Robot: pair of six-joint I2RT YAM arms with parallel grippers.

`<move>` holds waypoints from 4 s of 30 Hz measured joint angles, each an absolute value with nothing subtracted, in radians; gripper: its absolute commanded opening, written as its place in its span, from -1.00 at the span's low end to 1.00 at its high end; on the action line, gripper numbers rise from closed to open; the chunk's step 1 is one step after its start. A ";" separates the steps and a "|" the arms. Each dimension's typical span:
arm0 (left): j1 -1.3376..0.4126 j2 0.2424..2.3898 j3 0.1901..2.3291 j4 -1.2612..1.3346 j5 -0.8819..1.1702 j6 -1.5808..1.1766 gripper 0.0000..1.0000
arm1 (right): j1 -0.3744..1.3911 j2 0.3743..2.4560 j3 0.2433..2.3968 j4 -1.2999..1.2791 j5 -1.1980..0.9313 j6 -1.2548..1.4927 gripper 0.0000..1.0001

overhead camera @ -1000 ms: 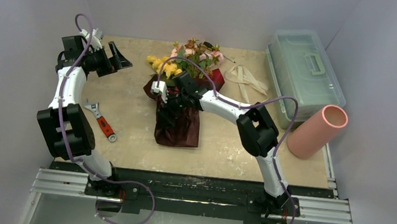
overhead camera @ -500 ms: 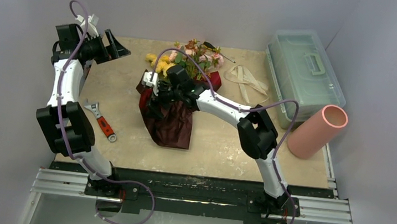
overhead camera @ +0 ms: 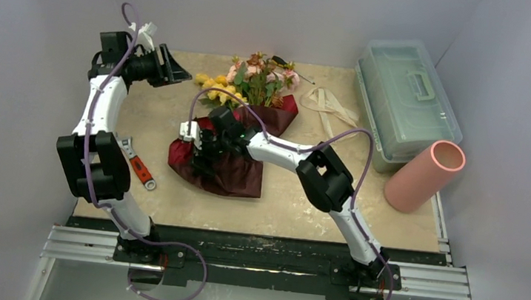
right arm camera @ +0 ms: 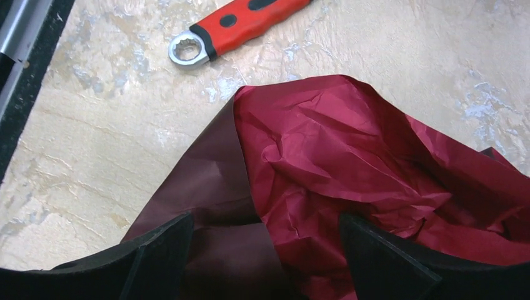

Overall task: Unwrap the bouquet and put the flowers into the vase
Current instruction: Unfold the wrapping paper at the center of the board.

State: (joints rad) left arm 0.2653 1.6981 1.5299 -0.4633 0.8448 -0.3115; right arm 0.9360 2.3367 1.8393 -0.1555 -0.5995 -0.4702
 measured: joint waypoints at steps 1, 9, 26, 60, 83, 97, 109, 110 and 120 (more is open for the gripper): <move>0.252 1.703 1.530 -0.472 0.845 -0.311 0.16 | 0.938 2.337 1.835 -0.155 -0.592 -0.482 0.86; 0.189 1.710 1.493 -0.532 0.844 -0.282 0.53 | 0.949 2.300 1.751 -0.119 -0.566 -0.518 0.92; 0.099 1.764 1.478 -0.566 0.973 -0.264 0.07 | 0.949 2.107 1.666 -0.038 -0.578 -0.490 0.89; 0.142 1.855 1.319 -0.829 0.571 0.150 0.24 | 0.745 2.159 1.864 -0.332 -0.319 0.052 0.80; 0.119 1.855 1.230 -0.686 0.444 0.138 0.36 | 0.746 2.278 1.964 -0.442 -0.171 0.179 -0.37; 0.116 1.855 1.215 -0.651 0.404 0.102 0.33 | 0.699 2.173 1.913 -0.542 -0.247 0.086 -1.00; 0.115 1.872 1.238 -0.649 0.380 0.089 0.33 | 0.564 1.837 1.664 -0.697 -0.166 -0.085 -1.00; 0.115 1.877 1.244 -0.650 0.377 0.089 0.33 | 0.553 1.824 1.633 -0.710 -0.157 -0.099 -1.00; 0.115 1.921 1.307 -0.664 0.353 0.089 0.31 | 0.484 1.721 1.332 -0.765 -0.043 -0.224 -1.00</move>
